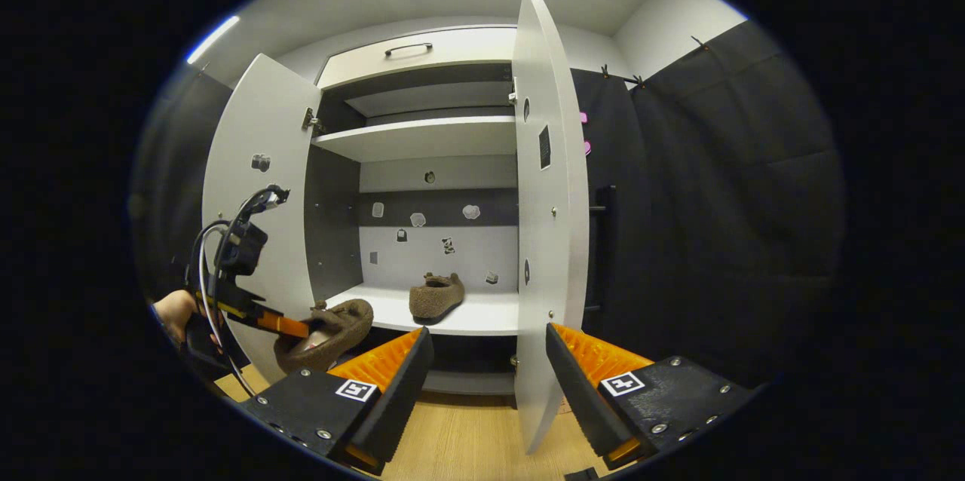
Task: Grab one shoe with the right hand and put it into the shoe cabinet, grab the other shoe with the left hand and put it into the shoe cabinet; then close the right door with the right hand and the left door with the left hand.
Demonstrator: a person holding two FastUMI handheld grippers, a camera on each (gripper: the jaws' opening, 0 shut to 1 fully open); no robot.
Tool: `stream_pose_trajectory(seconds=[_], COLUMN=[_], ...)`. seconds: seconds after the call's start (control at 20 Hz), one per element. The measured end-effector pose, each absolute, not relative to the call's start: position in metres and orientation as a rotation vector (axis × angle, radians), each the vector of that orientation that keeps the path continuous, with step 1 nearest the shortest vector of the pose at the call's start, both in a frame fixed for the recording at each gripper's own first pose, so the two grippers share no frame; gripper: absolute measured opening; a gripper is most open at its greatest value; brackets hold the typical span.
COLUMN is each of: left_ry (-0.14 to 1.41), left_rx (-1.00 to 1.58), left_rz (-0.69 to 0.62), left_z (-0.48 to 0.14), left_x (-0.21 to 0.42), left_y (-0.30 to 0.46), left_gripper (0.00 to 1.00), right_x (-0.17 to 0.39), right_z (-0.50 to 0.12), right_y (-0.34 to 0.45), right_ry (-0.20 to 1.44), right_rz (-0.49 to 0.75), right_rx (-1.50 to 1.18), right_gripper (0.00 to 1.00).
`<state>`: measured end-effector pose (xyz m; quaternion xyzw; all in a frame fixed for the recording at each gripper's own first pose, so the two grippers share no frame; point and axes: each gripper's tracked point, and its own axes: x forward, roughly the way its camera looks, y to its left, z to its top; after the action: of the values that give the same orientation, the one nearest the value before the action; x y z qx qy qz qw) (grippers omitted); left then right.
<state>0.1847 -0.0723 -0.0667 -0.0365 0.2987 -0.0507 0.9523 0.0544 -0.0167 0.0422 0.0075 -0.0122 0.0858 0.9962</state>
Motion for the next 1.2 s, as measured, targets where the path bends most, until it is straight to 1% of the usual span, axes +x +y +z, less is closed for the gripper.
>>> stream_pose_trajectory(seconds=[0.05,0.35,0.7,1.0,1.2], left_ry=[0.599,0.563,0.567,0.626,0.669], left_rx=[-0.072,-0.099,-0.122,-0.14,-0.15], left_rz=[-0.105,-0.106,-0.072,-0.068,-0.056], left_z=[-0.059,-0.038,-0.036,-0.062,-0.083], left_x=[0.199,0.286,0.375,0.423,0.431], left_y=[-0.074,-0.076,-0.074,-0.078,-0.073], left_gripper=[0.07,0.06,0.06,0.06,0.06], right_x=[0.053,0.054,0.058,0.061,0.058], right_z=[0.043,0.043,0.039,0.035,0.031], right_y=[-0.02,-0.035,-0.048,-0.046,-0.049], right_ry=[-0.026,-0.028,-0.017,-0.001,0.01], right_rz=[0.166,0.129,0.089,0.071,0.061], right_rx=[0.015,0.014,0.008,0.006,0.012], right_gripper=[0.92,0.92,0.92,0.92,0.92])
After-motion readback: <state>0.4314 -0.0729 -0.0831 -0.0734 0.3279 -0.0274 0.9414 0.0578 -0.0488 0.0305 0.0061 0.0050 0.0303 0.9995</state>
